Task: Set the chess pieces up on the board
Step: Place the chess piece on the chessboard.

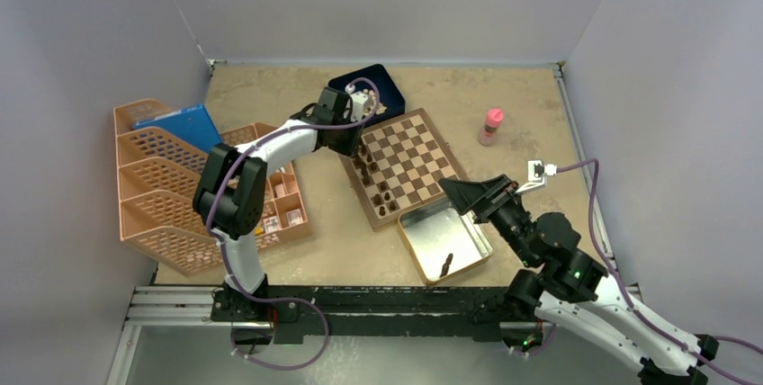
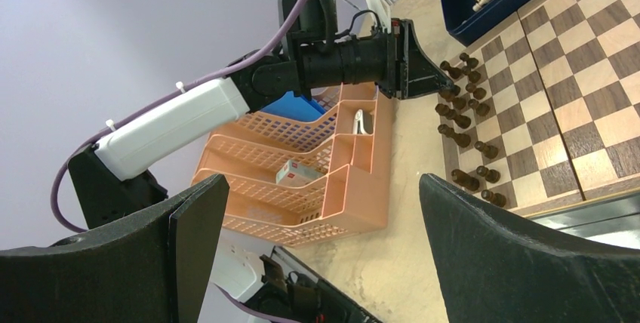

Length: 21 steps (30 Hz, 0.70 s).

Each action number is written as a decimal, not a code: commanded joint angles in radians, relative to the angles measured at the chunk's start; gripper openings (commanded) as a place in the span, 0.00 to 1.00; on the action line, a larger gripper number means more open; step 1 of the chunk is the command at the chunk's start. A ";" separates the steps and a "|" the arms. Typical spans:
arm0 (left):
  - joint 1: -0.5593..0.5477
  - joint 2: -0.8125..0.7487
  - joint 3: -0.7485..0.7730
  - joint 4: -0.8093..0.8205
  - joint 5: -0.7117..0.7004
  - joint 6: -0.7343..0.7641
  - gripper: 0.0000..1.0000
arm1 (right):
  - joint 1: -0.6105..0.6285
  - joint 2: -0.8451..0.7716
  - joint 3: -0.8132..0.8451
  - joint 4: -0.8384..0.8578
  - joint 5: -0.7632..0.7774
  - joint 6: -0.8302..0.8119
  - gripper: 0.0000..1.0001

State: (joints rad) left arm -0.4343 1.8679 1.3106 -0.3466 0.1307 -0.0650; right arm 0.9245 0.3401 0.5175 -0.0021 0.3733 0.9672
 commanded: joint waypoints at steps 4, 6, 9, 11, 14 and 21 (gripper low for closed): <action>-0.004 -0.032 0.059 0.012 0.004 0.019 0.27 | 0.005 0.004 0.013 0.050 -0.005 -0.008 0.99; -0.004 -0.037 0.062 0.011 0.002 0.018 0.28 | 0.005 0.012 0.012 0.055 -0.009 -0.013 0.99; -0.004 -0.046 0.078 0.002 0.002 0.015 0.28 | 0.004 0.025 0.005 0.051 -0.010 -0.026 0.99; -0.004 -0.056 0.097 -0.013 -0.001 0.013 0.29 | 0.005 0.032 0.003 0.025 0.002 -0.019 0.99; -0.004 -0.071 0.135 -0.042 -0.002 0.011 0.33 | 0.004 0.058 0.015 -0.018 0.008 -0.014 0.99; -0.003 -0.172 0.159 -0.075 0.017 0.001 0.51 | 0.005 0.120 0.061 -0.141 0.016 -0.009 0.99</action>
State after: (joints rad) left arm -0.4343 1.8118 1.4303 -0.4133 0.1303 -0.0639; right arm 0.9245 0.4358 0.5236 -0.0837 0.3763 0.9653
